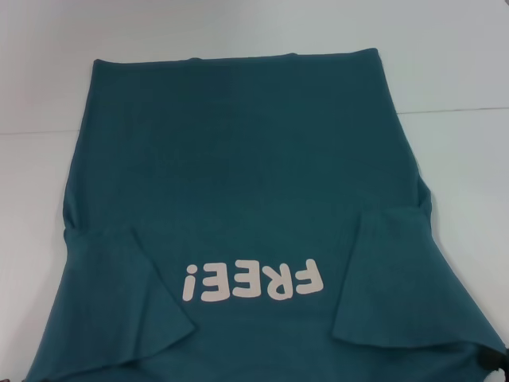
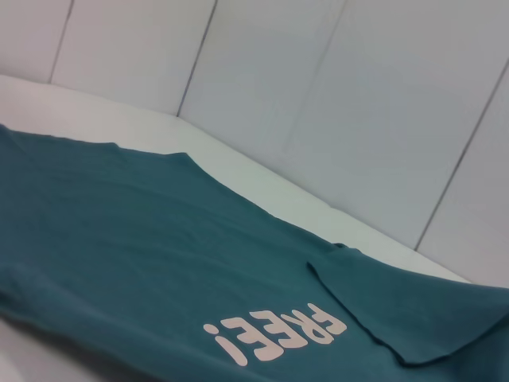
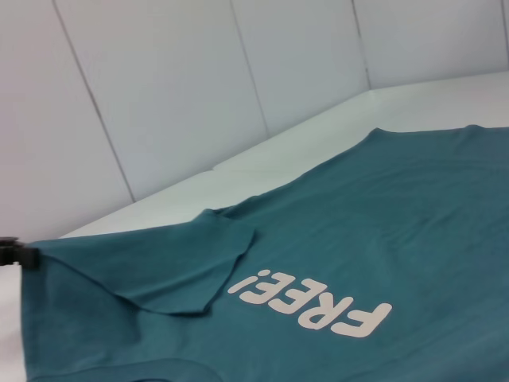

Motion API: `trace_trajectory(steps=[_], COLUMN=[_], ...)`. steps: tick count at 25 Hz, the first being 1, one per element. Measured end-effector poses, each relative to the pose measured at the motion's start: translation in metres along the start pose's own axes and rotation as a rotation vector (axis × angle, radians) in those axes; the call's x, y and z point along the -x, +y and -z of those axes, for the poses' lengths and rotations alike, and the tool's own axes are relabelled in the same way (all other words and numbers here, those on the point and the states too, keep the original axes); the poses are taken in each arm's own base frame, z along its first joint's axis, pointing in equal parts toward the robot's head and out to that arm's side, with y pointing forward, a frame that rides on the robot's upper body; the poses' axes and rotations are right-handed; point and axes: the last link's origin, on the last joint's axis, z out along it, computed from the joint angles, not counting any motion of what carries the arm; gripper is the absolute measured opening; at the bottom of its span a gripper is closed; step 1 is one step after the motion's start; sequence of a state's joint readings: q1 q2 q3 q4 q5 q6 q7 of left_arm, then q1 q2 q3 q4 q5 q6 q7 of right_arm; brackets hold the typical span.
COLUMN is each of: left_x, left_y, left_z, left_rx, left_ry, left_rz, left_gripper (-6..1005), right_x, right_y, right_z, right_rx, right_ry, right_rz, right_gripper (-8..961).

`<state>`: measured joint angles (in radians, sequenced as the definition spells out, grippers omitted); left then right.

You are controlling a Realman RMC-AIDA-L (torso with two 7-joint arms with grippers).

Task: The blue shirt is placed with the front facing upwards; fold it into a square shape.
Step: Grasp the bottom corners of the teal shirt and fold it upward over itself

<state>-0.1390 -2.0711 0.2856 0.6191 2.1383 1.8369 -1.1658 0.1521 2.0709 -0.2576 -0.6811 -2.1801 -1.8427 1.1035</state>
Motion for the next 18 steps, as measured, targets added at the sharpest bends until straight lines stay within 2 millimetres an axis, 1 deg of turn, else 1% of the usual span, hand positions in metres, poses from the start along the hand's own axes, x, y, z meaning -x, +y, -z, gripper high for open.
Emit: trace_trajectory(steps=[9, 13, 18], left_x=[0.002, 0.004, 0.006], left_y=[0.002, 0.006, 0.012], left_z=[0.000, 0.002, 0.002], left_rx=[0.009, 0.027, 0.050], left_ry=[-0.007, -0.007, -0.001], left_rz=[-0.006, -0.010, -0.025], left_gripper=[49, 48, 48], right_x=[-0.011, -0.015, -0.019], right_y=[0.010, 0.014, 0.019], right_z=[0.017, 0.024, 0.028], right_rx=[-0.008, -0.023, -0.023], right_ry=[0.003, 0.003, -0.002], right_rz=[-0.009, -0.015, -0.023], right_gripper=[40, 39, 39])
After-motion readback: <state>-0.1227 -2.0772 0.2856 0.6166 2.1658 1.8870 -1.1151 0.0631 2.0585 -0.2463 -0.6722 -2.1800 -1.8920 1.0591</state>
